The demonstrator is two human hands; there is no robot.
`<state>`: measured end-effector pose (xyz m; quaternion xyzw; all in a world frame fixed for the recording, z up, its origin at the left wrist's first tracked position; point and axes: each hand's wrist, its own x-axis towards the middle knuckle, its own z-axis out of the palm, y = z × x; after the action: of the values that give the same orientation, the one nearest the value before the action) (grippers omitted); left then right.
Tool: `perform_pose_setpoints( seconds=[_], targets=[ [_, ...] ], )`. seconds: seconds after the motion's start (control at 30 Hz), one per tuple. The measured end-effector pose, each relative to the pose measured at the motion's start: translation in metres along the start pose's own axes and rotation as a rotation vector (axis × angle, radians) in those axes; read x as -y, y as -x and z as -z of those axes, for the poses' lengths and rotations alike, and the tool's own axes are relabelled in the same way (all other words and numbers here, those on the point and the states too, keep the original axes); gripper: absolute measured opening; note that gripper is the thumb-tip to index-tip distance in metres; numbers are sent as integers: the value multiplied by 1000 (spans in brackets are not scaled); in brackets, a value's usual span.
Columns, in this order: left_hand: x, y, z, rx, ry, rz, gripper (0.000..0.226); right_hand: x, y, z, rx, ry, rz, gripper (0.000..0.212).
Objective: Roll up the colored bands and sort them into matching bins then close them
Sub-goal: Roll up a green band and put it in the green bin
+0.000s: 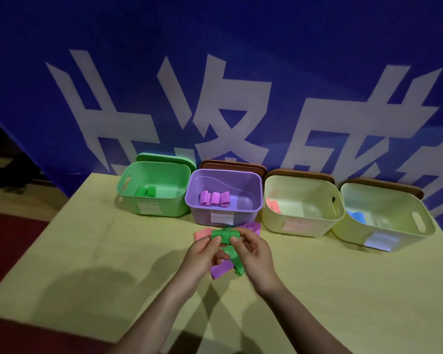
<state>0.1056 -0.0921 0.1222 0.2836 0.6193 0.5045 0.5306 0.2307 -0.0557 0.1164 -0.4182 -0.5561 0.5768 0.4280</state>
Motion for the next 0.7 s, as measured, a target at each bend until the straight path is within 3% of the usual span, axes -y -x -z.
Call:
perform_pose_setpoints(
  seconds=[0.23,0.43,0.6,0.7],
  targets=[
    [-6,18,-11,17,299,78,27,-7,-9,28,160,17,74,26],
    [-10,20,-17,-41,339,211,35,-6,-15,42,291,218,279,28],
    [-22,12,2,14,426,324,21,-2,-25,35,362,280,312,33],
    [-21,2,16,9,488,284,19,-3,-32,19,369,263,255,40]
  ],
)
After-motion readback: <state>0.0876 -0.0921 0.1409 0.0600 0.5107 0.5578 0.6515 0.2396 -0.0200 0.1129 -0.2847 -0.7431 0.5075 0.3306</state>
